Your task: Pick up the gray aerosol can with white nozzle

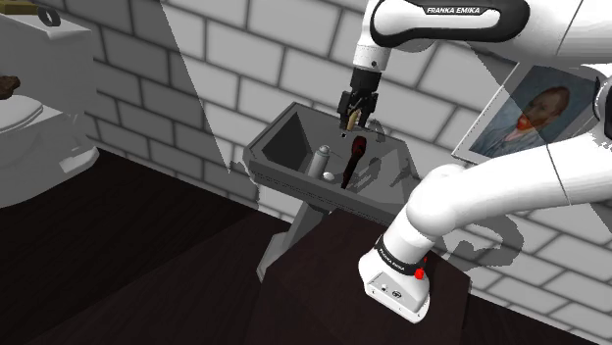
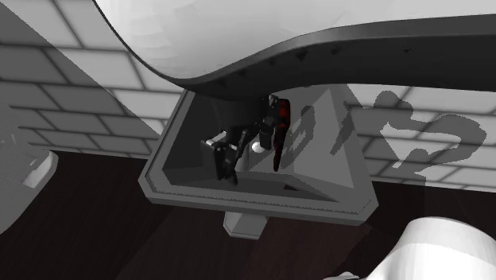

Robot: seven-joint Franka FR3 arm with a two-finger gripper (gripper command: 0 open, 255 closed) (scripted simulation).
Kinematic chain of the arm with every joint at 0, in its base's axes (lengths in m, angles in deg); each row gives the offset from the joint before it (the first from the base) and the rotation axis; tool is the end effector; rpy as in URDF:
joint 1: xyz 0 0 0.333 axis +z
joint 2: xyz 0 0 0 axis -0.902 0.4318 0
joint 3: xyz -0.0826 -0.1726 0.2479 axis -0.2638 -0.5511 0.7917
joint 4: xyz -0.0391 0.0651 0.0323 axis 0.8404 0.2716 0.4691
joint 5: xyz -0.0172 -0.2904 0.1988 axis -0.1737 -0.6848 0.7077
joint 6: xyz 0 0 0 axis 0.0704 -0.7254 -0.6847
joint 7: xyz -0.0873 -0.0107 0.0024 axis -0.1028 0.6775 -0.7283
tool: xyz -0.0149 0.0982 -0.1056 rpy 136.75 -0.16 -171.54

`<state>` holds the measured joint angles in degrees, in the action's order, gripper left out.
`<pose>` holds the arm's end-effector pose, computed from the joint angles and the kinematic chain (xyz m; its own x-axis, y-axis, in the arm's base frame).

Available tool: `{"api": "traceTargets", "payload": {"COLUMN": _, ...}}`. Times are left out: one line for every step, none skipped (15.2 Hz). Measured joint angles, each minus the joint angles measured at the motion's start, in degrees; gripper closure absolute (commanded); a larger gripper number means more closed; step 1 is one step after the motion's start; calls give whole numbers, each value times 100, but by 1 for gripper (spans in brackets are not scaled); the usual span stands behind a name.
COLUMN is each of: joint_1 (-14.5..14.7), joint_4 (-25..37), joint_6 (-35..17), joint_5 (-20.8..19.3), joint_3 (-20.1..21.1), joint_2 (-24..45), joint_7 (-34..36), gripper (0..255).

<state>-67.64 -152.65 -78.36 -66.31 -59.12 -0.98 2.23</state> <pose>0.2771 -0.0724 0.4687 0.9733 -0.1584 -0.1661 -0.1664 -0.9854 -0.0353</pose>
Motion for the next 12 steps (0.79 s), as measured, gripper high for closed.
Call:
{"api": "traceTargets", "payload": {"joint_1": -34, "joint_4": 31, "joint_6": -169, "joint_5": -30, "joint_3": -105, "joint_2": 183, "joint_7": -76, "gripper": 0}}
{"api": "traceTargets", "payload": {"joint_1": -67, "joint_4": 9, "joint_6": -330, "joint_5": -50, "joint_3": -195, "joint_2": 307, "joint_7": -136, "gripper": 0}}
{"api": "traceTargets", "payload": {"joint_1": -88, "joint_4": -9, "joint_6": -516, "joint_5": -57, "joint_3": -275, "joint_2": 463, "joint_7": -185, "gripper": 0}}
{"api": "traceTargets", "payload": {"joint_1": -106, "joint_4": 59, "joint_6": -673, "joint_5": -57, "joint_3": -369, "joint_2": 670, "joint_7": -252, "gripper": 0}}
{"api": "traceTargets", "payload": {"joint_1": -129, "joint_4": 31, "joint_6": -858, "joint_5": -58, "joint_3": -453, "joint_2": 818, "joint_7": -310, "gripper": 0}}
{"api": "traceTargets", "payload": {"joint_1": -148, "joint_4": 91, "joint_6": -1035, "joint_5": -51, "joint_3": -556, "joint_2": 1041, "joint_7": -392, "gripper": 0}}
{"api": "traceTargets", "payload": {"joint_1": -164, "joint_4": 86, "joint_6": -1240, "joint_5": -35, "joint_3": -647, "joint_2": 1233, "joint_7": -463, "gripper": 0}}
{"api": "traceTargets", "payload": {"joint_1": -182, "joint_4": 107, "joint_6": -1406, "joint_5": -15, "joint_3": -736, "joint_2": 1408, "joint_7": -540, "gripper": 0}}
{"api": "traceTargets", "payload": {"joint_1": -208, "joint_4": 169, "joint_6": -1564, "joint_5": 6, "joint_3": -849, "joint_2": 1617, "joint_7": -650, "gripper": 0}}
{"api": "traceTargets", "payload": {"joint_1": -224, "joint_4": 221, "joint_6": -1672, "joint_5": 39, "joint_3": -929, "joint_2": 1768, "joint_7": -729, "gripper": 0}}
{"api": "traceTargets", "payload": {"joint_1": -235, "joint_4": 285, "joint_6": -1823, "joint_5": 90, "joint_3": -1024, "joint_2": 1980, "joint_7": -828, "gripper": 0}}
{"api": "traceTargets", "payload": {"joint_1": -250, "joint_4": 374, "joint_6": -1953, "joint_5": 148, "joint_3": -1121, "joint_2": 2197, "joint_7": -941, "gripper": 0}}
